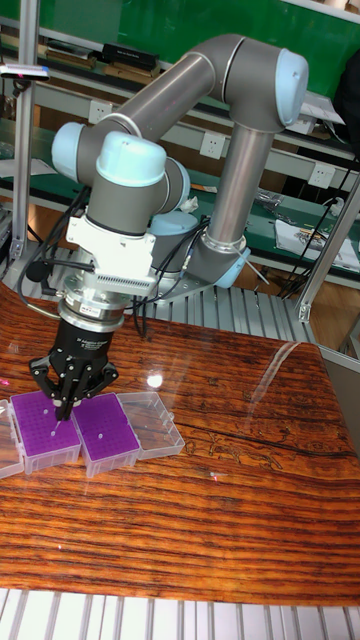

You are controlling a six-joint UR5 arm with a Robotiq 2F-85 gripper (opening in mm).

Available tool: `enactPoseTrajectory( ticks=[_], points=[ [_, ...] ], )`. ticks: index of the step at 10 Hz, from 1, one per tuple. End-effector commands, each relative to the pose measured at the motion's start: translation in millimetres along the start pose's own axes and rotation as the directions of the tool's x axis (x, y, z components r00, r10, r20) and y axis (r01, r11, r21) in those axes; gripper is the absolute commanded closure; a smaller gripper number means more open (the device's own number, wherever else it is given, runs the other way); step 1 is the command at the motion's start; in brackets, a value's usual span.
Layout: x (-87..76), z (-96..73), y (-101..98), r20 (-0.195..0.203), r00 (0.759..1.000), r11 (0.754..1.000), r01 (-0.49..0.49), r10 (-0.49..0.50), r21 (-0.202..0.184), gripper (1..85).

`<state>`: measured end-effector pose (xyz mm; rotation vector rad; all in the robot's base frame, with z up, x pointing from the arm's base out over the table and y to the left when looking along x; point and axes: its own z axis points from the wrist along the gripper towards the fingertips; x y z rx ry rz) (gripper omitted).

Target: Transfer all small pipette tips from one holder to another

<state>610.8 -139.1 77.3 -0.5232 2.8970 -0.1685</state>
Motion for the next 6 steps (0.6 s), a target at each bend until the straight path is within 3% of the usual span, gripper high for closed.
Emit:
enactPoseTrajectory(
  ticks=[1, 6],
  points=[
    [5.2, 1.1, -2.7, 0.008, 1.0, 1.0, -0.005, 0.005, -0.01, 84.3],
    [9.4, 1.0, -2.9, 0.012, 1.0, 1.0, 0.008, -0.008, -0.019, 84.3]
  ],
)
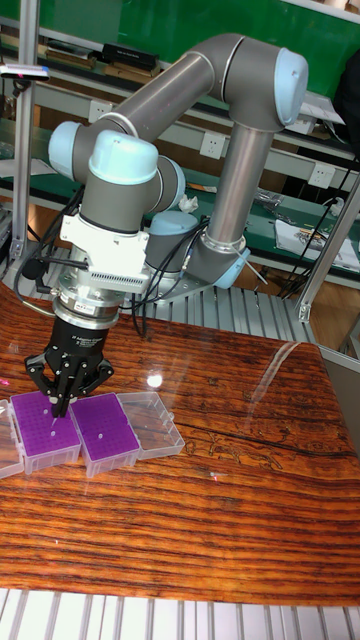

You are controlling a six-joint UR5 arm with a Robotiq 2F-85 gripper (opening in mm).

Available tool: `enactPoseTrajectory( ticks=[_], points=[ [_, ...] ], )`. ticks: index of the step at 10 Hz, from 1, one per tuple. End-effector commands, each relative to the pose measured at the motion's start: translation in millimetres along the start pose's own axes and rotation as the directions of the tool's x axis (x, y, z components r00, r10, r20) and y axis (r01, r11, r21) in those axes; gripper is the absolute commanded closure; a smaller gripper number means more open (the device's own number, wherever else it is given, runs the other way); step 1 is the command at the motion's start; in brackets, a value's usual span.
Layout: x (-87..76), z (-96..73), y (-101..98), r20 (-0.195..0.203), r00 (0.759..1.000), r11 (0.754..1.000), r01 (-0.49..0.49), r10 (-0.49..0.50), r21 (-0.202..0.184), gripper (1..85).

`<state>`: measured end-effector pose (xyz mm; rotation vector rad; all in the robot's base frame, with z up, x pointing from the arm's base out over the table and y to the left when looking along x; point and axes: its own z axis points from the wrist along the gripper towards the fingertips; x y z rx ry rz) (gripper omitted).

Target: Transfer all small pipette tips from one holder to another

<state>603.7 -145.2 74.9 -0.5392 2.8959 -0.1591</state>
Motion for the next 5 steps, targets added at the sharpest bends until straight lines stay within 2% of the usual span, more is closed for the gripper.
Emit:
enactPoseTrajectory(
  ticks=[1, 4, 5],
  points=[
    [0.5, 0.1, 0.8, 0.015, 1.0, 1.0, 0.002, -0.002, -0.017, 84.3],
    [1.0, 1.2, -1.1, 0.025, 1.0, 1.0, 0.012, -0.012, -0.017, 84.3],
    [2.4, 0.8, 3.6, 0.02, 1.0, 0.999, -0.001, 0.001, -0.039, 84.3]
  ],
)
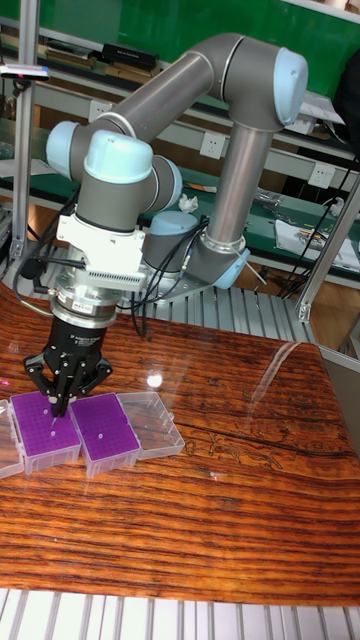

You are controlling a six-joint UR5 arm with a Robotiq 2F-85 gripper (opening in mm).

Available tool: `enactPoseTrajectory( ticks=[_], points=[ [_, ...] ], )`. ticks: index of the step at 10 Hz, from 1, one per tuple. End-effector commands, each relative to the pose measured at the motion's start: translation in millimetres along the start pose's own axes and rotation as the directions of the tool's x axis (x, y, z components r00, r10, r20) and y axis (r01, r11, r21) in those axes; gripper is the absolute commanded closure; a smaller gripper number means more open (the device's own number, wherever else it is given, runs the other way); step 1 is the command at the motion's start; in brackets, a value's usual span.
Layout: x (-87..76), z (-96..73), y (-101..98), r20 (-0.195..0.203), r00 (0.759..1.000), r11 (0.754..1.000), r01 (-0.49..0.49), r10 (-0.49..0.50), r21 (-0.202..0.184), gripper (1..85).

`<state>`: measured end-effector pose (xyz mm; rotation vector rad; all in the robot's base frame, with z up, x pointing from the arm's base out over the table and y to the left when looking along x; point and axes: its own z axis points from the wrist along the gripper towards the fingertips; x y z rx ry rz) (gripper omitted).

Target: Transfer all small pipette tips from one holder to another

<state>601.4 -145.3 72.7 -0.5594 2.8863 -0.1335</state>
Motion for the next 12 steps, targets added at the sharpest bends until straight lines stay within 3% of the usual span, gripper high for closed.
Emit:
enactPoseTrajectory(
  ticks=[1, 8, 10, 12],
  points=[
    [0.4, -1.2, 8.4, 0.007, 1.0, 0.999, -0.026, 0.026, -0.047, 84.3],
    [7.4, -1.6, 1.9, -0.004, 1.0, 0.999, -0.009, 0.009, -0.035, 84.3],
    [10.5, -1.4, 7.7, -0.007, 1.0, 0.998, -0.021, 0.021, -0.062, 84.3],
    [12.8, -4.0, 8.3, -0.016, 1.0, 0.998, -0.023, 0.022, -0.065, 84.3]
  ],
)
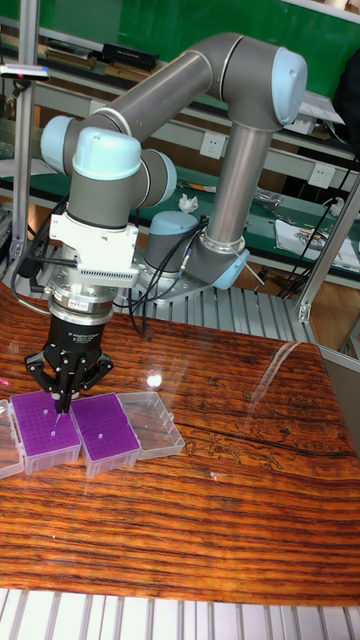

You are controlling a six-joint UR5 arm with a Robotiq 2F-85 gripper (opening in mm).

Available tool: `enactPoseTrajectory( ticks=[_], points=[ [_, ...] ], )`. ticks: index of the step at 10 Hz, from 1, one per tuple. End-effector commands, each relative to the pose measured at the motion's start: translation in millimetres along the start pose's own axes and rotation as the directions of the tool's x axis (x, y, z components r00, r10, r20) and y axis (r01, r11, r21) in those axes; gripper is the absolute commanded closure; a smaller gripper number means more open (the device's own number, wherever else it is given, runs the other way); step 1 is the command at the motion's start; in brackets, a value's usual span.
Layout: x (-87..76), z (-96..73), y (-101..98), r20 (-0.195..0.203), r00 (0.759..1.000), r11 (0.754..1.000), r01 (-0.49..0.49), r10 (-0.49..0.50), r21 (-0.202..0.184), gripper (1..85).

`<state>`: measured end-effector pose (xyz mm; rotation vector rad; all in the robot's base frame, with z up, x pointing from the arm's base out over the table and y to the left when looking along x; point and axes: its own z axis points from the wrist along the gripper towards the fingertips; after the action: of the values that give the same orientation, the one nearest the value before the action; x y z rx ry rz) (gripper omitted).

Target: Transfer all small pipette tips from one holder to another

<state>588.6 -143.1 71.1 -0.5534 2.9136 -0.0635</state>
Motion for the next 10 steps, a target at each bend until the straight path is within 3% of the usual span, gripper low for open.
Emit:
enactPoseTrajectory(
  ticks=[1, 10],
  points=[
    [3.4, -3.9, 1.6, -0.005, 1.0, 1.0, -0.013, 0.013, -0.015, 84.3],
    [2.4, -2.8, 6.2, 0.007, 1.0, 0.999, 0.021, -0.021, -0.04, 84.3]
  ],
)
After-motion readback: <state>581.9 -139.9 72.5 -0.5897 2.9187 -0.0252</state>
